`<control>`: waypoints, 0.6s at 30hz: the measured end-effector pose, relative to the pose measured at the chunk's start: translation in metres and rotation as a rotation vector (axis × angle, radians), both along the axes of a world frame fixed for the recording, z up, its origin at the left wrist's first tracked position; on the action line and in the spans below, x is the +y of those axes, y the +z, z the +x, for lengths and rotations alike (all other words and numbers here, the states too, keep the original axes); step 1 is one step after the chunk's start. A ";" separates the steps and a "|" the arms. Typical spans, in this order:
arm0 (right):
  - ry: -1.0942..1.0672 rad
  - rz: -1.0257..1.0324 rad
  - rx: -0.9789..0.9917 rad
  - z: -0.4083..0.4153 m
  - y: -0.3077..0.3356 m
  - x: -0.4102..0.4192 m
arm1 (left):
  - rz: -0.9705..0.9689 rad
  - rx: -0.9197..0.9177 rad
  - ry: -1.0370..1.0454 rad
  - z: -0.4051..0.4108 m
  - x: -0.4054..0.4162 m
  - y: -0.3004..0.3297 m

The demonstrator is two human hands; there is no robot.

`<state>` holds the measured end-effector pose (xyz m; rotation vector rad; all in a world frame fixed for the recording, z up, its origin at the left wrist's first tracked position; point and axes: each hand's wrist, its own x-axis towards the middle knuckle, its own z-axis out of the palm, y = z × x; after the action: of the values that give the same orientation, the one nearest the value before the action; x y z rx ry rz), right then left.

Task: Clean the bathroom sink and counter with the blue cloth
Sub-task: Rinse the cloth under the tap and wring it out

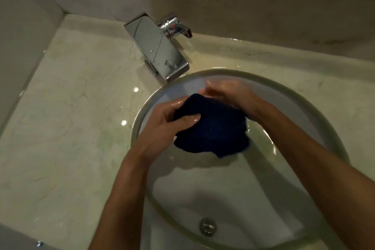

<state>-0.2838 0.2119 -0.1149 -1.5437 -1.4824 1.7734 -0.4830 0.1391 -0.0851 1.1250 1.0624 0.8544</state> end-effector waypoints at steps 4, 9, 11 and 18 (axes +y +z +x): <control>0.041 -0.421 0.055 0.020 -0.013 -0.040 | -0.143 -0.154 -0.073 0.011 0.015 -0.008; -0.041 -1.014 0.939 0.031 -0.038 -0.079 | -0.255 -0.218 -0.018 0.022 0.021 -0.021; 0.113 -0.984 1.172 0.024 -0.043 -0.099 | -0.298 -0.250 -0.038 0.029 0.020 -0.027; 0.020 -0.926 0.974 0.033 -0.006 -0.123 | -0.411 -0.219 0.022 0.045 0.015 -0.042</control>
<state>-0.2503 0.0893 -0.1210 -0.6269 -0.1888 2.7900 -0.4383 0.1542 -0.1268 0.6611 1.0105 0.7153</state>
